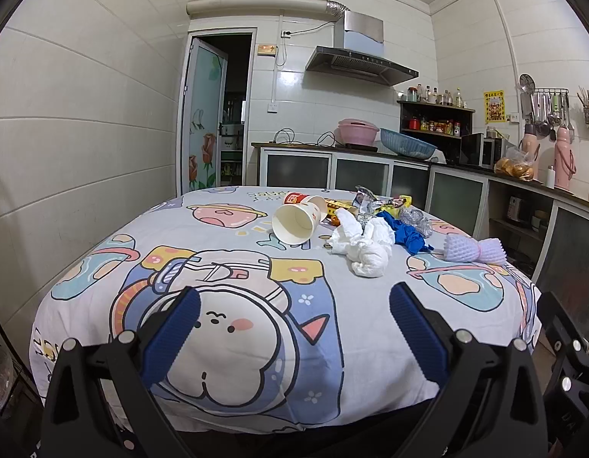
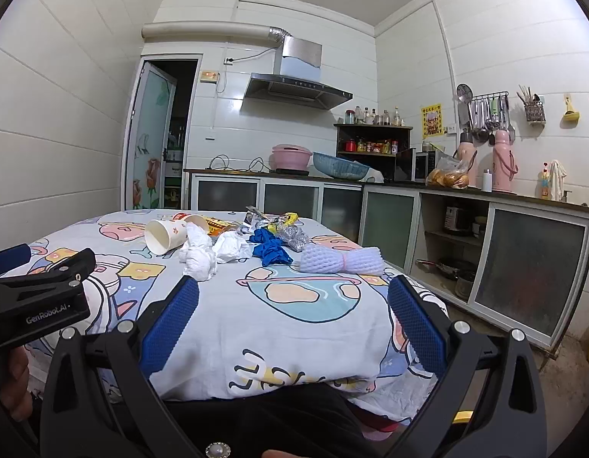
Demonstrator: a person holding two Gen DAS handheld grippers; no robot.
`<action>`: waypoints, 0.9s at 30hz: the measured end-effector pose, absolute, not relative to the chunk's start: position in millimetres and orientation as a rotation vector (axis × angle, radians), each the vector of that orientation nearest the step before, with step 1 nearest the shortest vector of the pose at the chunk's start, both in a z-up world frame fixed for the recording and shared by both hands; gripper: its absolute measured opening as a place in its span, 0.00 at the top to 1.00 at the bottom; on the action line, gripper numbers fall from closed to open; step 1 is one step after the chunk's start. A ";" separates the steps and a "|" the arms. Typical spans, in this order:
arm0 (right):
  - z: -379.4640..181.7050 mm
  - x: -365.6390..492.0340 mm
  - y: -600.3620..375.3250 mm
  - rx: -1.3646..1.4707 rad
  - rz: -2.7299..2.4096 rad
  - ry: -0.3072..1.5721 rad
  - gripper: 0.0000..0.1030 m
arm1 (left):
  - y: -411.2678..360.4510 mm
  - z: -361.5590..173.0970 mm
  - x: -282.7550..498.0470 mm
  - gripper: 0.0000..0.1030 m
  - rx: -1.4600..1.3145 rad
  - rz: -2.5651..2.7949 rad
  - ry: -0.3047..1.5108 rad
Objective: Collect trash
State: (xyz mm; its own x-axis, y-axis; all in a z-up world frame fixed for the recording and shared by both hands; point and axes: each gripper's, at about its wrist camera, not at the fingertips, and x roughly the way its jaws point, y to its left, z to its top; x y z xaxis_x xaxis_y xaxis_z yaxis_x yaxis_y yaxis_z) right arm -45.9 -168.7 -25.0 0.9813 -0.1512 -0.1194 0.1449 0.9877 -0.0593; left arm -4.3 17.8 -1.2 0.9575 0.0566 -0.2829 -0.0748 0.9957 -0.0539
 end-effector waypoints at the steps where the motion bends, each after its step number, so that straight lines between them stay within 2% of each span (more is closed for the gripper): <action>1: -25.4 -45.6 -168.7 -0.050 -0.151 0.124 0.07 | 16.7 -2.0 -4.4 0.07 -0.062 0.068 0.286; 27: -25.4 -46.2 -171.9 -0.045 -0.168 0.131 0.07 | 14.9 -3.6 1.1 0.07 -0.051 0.069 0.308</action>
